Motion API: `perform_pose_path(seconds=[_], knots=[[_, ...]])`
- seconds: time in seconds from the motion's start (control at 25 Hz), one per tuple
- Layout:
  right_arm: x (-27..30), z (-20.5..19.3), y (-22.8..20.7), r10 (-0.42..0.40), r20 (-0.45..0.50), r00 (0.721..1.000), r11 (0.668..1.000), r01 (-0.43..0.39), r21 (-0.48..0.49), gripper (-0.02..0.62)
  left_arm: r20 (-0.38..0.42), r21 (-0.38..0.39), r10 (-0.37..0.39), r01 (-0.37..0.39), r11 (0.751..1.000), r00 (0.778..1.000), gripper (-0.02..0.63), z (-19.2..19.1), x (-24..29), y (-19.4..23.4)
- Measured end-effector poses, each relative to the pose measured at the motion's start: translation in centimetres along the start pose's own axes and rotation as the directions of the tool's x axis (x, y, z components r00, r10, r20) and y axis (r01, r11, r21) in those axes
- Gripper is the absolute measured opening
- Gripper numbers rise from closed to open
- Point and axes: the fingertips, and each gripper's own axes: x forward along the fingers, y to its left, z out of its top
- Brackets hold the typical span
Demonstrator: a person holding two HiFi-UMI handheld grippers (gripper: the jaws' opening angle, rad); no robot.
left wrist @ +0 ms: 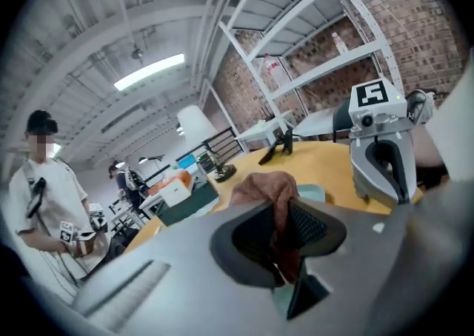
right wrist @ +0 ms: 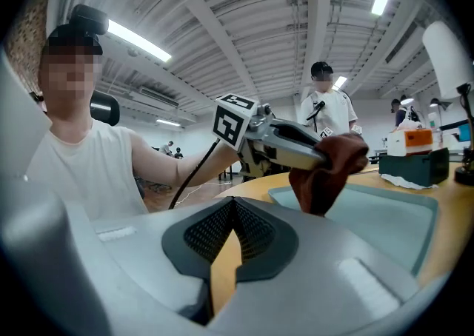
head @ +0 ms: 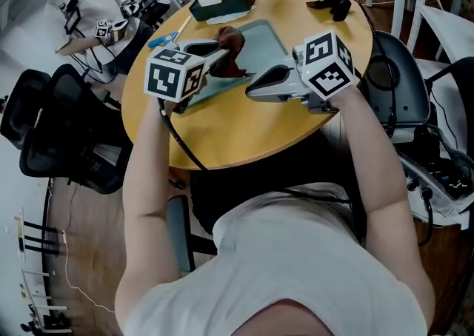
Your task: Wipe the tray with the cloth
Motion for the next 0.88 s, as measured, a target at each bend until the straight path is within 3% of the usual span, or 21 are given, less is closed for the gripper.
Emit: perform_pose_path(seconds=[0.16, 0.32, 0.4, 0.44, 0.52, 0.56, 0.6, 0.64, 0.68, 0.8, 0.88], knots=[[0.1, 0.0, 0.1, 0.006, -0.001, 1.0, 1.0, -0.006, 0.003, 0.002, 0.047, -0.061, 0.206, -0.203, 0.977, 0.977, 0.382, -1.5, -5.3, 4.8], [-0.1, 0.2, 0.1, 0.0, 0.007, 1.0, 1.0, 0.0, 0.004, 0.002, -0.013, -0.009, 0.425, -0.425, 0.905, 0.905, 0.382, -4.3, -9.4, 9.8], [-0.1, 0.4, 0.1, -0.002, 0.01, 1.0, 1.0, 0.002, 0.005, 0.002, -0.062, 0.088, 0.551, -0.545, 0.834, 0.832, 0.382, -6.2, -10.9, 12.3], [-0.1, 0.5, 0.1, -0.002, 0.011, 1.0, 1.0, 0.002, 0.005, 0.002, -0.077, 0.169, 0.625, -0.608, 0.776, 0.777, 0.382, -7.2, -11.6, 13.4], [-0.1, 0.6, 0.2, -0.002, 0.014, 1.0, 1.0, 0.001, 0.007, 0.002, -0.077, 0.355, 0.757, -0.692, 0.629, 0.648, 0.382, -8.9, -12.9, 15.0], [-0.1, 0.6, 0.2, -0.001, 0.014, 1.0, 1.0, 0.001, 0.008, 0.002, -0.082, 0.426, 0.794, -0.699, 0.574, 0.602, 0.382, -9.9, -13.1, 15.4], [-0.1, 0.6, 0.2, -0.001, 0.015, 1.0, 1.0, 0.001, 0.008, 0.002, -0.107, 0.472, 0.809, -0.687, 0.553, 0.578, 0.382, -11.3, -13.0, 15.7], [0.0, 0.6, 0.2, -0.001, 0.015, 1.0, 1.0, 0.0, 0.009, 0.002, -0.157, 0.495, 0.803, -0.658, 0.567, 0.574, 0.382, -13.0, -12.6, 15.9], [0.0, 0.6, 0.1, -0.001, 0.015, 1.0, 1.0, 0.001, 0.009, 0.002, -0.228, 0.495, 0.779, -0.619, 0.61, 0.584, 0.383, -14.9, -12.0, 15.9], [0.0, 0.7, 0.0, -0.002, 0.015, 1.0, 1.0, 0.002, 0.005, 0.002, -0.44, 0.364, 0.618, -0.5, 0.786, 0.651, 0.382, -20.0, -9.9, 15.0], [0.0, 0.9, -0.3, 0.002, 0.016, 1.0, 1.0, -0.002, -0.006, 0.002, -0.525, 0.294, 0.522, -0.433, 0.852, 0.672, 0.383, -22.0, -9.0, 14.4]])
